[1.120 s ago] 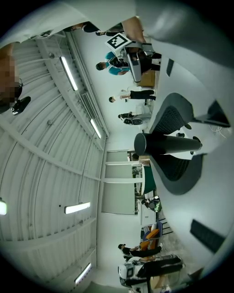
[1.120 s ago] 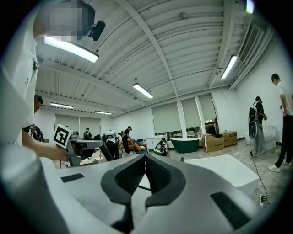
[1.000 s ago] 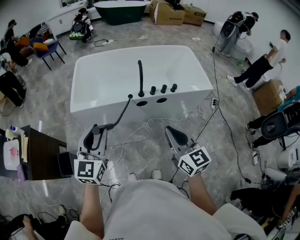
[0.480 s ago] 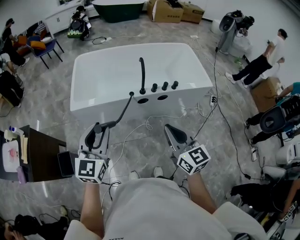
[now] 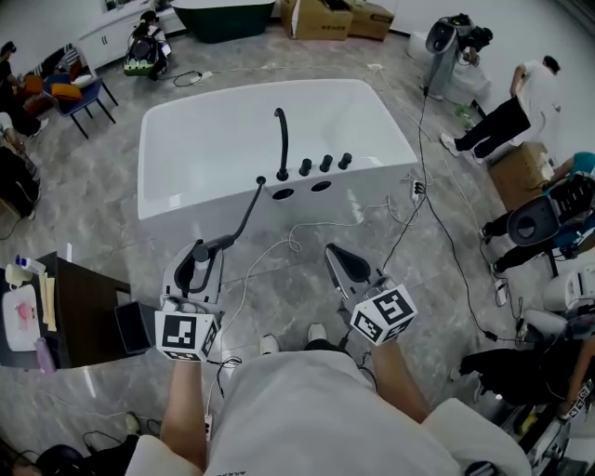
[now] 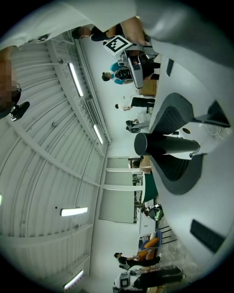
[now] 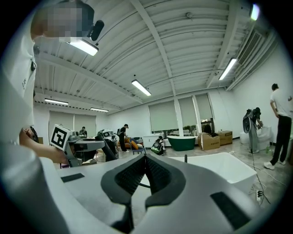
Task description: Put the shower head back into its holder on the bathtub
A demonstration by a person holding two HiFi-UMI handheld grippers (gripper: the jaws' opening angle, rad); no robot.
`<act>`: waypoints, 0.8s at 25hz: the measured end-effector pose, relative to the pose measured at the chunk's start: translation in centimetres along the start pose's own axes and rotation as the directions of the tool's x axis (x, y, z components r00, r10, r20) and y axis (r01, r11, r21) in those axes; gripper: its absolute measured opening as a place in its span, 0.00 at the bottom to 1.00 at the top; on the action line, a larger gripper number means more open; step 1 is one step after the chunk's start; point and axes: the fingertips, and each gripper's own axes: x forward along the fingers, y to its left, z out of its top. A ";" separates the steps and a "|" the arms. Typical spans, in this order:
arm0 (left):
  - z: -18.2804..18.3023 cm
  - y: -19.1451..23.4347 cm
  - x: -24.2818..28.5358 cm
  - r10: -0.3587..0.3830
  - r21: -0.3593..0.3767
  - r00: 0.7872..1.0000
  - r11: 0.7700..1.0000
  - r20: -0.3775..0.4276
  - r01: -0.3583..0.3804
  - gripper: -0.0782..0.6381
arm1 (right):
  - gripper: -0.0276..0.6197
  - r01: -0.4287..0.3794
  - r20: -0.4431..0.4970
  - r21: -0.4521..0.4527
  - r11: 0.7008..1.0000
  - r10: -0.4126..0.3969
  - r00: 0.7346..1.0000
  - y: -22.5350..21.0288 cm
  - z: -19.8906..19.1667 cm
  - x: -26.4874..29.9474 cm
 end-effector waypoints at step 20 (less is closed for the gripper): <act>1.0 0.4 3.9 -0.024 0.009 1.000 1.000 0.002 0.024 0.31 | 0.07 -0.007 -0.012 0.044 0.999 0.007 1.000 -3.5 -1.2 3.1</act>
